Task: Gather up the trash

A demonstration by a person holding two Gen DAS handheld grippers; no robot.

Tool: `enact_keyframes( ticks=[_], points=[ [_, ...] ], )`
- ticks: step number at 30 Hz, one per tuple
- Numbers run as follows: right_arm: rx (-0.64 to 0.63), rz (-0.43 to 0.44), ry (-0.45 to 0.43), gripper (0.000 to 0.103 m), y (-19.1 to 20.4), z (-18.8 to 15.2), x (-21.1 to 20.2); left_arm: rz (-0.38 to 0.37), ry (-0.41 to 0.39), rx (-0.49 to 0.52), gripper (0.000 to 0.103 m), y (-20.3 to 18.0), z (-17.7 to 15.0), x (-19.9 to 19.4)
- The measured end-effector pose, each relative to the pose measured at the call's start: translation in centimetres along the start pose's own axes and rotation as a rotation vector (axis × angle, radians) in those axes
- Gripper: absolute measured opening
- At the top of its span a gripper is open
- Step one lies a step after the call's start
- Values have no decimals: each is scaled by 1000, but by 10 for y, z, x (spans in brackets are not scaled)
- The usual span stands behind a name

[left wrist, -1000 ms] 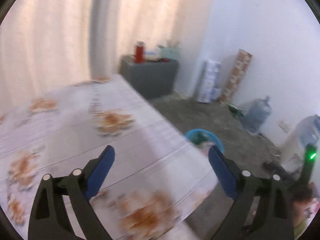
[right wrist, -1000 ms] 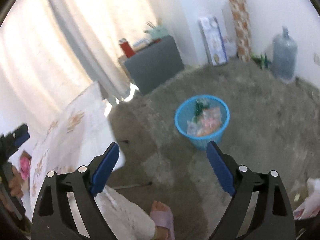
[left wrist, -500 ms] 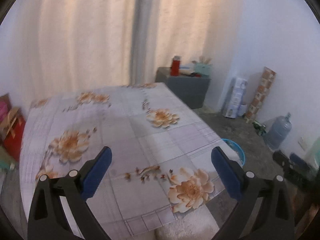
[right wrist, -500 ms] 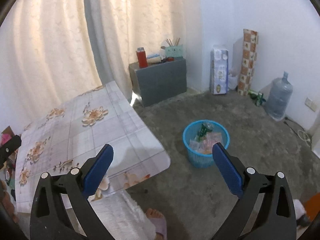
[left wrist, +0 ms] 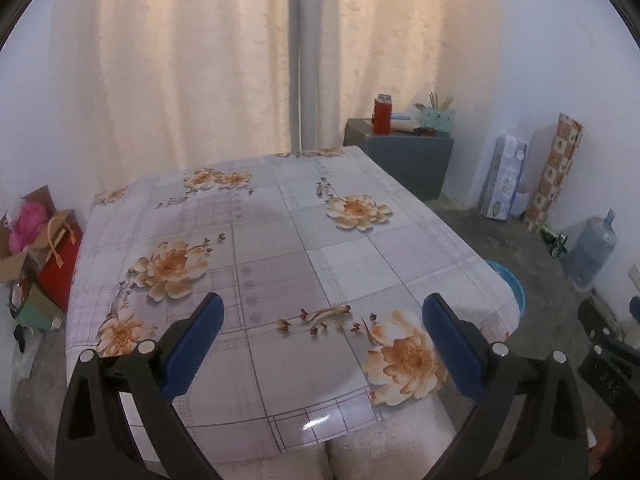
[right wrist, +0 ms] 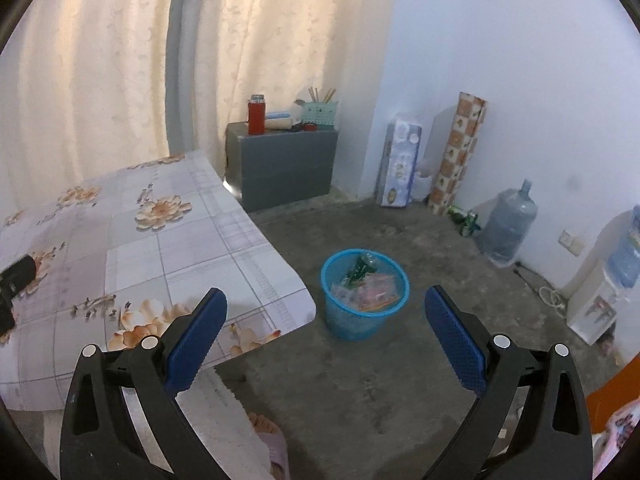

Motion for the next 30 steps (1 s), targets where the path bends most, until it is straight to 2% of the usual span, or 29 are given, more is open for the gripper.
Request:
enact_keyframes(
  ticks=[3, 7, 13, 30],
  points=[
    [17, -17, 18, 95, -3, -3, -1, -40, 48, -1, 98, -6, -4, 6],
    [39, -45, 52, 95, -7, -7, 3, -52, 81, -11, 98, -12, -11, 8],
    [54, -72, 79, 95, -15, -12, 5, -53, 94, 27, 98, -27, -20, 6],
    [97, -106, 82, 95, -32, -14, 1, -87, 115, 70, 98, -52, -24, 1]
  ],
)
Point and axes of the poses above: each gripper's, at about its wrist camera, not at the fingertips, and x roughly the way its jaws point, y to its left, z to its top, the point moved 3 cm from there along x, roughly the way its jaws point, and after that the axes turned 2 degrees about -y, right-handed, at the moved point
